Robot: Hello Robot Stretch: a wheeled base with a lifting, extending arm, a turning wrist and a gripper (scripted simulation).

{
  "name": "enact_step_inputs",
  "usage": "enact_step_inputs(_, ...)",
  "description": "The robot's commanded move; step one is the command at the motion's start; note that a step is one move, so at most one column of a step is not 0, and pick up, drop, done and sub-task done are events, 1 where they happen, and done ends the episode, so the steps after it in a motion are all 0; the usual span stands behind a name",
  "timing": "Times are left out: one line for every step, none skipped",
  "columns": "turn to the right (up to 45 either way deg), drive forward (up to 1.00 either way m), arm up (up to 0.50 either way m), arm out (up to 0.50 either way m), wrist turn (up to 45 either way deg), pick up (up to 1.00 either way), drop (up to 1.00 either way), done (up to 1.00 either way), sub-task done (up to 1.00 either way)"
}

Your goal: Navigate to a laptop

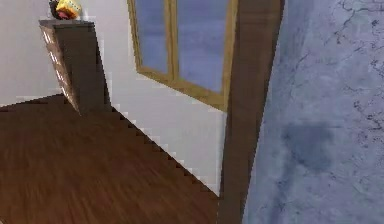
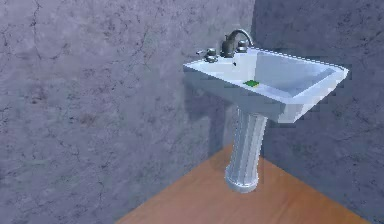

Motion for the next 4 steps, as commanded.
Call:
enact_step_inputs(-3.0,0.0,0.0,0.0,0.0,0.0,0.0,0.0,0.0)
enact_step_inputs(0.0,0.35,0.0,0.0,0.0,0.0,0.0,0.0,0.0)
enact_step_inputs(-42.0,0.0,0.0,0.0,0.0,0.0,0.0,0.0,0.0)
enact_step_inputs(0.0,0.8,0.0,0.0,0.0,0.0,0.0,0.0,0.0)
